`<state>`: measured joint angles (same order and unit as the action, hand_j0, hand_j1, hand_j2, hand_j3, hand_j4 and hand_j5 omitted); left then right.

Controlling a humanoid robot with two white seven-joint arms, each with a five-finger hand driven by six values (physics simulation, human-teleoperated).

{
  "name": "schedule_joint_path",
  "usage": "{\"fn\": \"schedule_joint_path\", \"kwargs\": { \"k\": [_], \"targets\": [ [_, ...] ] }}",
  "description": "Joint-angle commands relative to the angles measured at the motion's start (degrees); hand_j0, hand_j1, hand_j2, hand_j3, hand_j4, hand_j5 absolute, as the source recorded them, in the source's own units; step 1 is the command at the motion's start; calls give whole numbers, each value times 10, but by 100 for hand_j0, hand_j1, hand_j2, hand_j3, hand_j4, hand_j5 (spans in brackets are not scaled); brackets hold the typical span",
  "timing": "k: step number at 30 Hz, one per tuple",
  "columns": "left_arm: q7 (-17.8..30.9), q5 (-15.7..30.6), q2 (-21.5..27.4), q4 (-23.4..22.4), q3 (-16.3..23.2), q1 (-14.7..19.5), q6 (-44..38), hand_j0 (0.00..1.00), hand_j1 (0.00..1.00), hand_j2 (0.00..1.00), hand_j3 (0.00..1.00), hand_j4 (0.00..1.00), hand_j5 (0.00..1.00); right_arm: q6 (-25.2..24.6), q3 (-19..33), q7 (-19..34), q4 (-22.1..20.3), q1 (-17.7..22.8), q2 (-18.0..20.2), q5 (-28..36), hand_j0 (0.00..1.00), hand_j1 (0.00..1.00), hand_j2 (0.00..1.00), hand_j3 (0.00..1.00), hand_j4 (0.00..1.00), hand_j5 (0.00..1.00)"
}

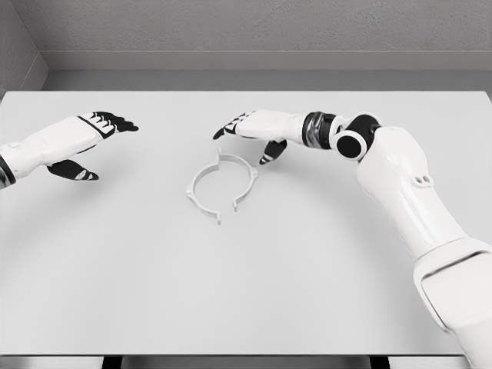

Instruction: Assemble PVC drainage pipe clamps

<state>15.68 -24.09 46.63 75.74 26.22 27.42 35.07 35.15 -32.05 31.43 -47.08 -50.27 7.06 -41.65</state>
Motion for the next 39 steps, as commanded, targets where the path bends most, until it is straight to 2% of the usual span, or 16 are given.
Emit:
{"fn": "schedule_joint_path", "kwargs": {
  "k": [1, 3, 5, 6, 9, 10, 12, 14, 15, 18, 19, 20, 21, 27, 31, 39],
  "targets": [
    [0, 4, 1, 0, 0, 0, -1, 100, 100, 100, 100, 100, 100, -1, 4, 1, -5, 0, 1, 4, 93, 93, 93, 93, 93, 93],
    [0, 4, 0, 0, 0, 0, -1, 100, 100, 100, 100, 100, 100, -1, 6, 7, -27, -1, 4, 10, 93, 93, 93, 93, 93, 93],
    [0, 4, 0, 3, 1, -1, -1, 100, 100, 100, 100, 100, 100, -1, 41, 35, -124, 10, 27, 12, 93, 93, 93, 93, 93, 93],
    [0, 5, -1, 6, 1, -2, -1, 100, 100, 100, 100, 100, 100, -1, 45, 36, -157, 10, 39, 12, 94, 94, 94, 94, 94, 94],
    [0, 5, -12, 18, 4, -5, -1, 100, 100, 100, 100, 100, 100, -1, 47, 36, -163, 10, 42, 14, 95, 95, 95, 95, 95, 95],
    [0, 5, -19, 19, 5, -5, -1, 100, 100, 100, 100, 100, 100, -1, 52, 36, -177, 11, 67, 24, 96, 96, 96, 96, 96, 96],
    [0, 5, -23, 19, 6, -5, -1, 100, 100, 100, 100, 100, 100, -1, 54, 36, -251, 25, 125, 83, 96, 96, 96, 96, 96, 96],
    [0, 4, -33, 19, 8, -4, -1, 100, 100, 100, 100, 100, 100, -1, 54, 36, -285, 56, 160, 111, 98, 98, 98, 98, 98, 98],
    [0, 4, -33, 19, 8, -4, -1, 100, 100, 100, 100, 100, 100, -1, 54, 36, -322, 72, 192, 138, 99, 99, 99, 99, 99, 99],
    [2, 1, -57, 23, 13, -5, -1, 100, 100, 100, 100, 100, 100, -1, 59, 36, -393, 104, 283, 231, 100, 100, 100, 100, 100, 100],
    [3, 1, -66, 23, 17, -4, -1, 100, 100, 100, 100, 100, 100, -1, 84, 36, -421, 122, 307, 259, 100, 100, 100, 100, 100, 100],
    [3, -1, -80, 26, 24, -2, -1, 100, 100, 100, 100, 100, 100, -1, 133, 36, -474, 159, 336, 286, 100, 100, 100, 100, 100, 100],
    [3, -3, -82, 34, 30, -1, -1, 100, 100, 100, 100, 100, 100, -1, 163, 36, -500, 185, 353, 301, 100, 100, 100, 100, 100, 100],
    [4, -5, -100, 51, 55, -1, -1, 100, 100, 100, 100, 100, 100, -1, 267, 36, -504, 290, 351, 323, 100, 100, 100, 100, 100, 100],
    [4, -4, -101, 78, 70, -3, -1, 100, 100, 100, 100, 100, 100, -1, 291, 36, -499, 345, 325, 322, 100, 100, 100, 100, 100, 100],
    [4, -8, -102, 89, 79, -9, -1, 100, 100, 100, 100, 100, 100, -1, 286, 36, -490, 350, 324, 322, 100, 100, 100, 100, 100, 100]
  ]
}}
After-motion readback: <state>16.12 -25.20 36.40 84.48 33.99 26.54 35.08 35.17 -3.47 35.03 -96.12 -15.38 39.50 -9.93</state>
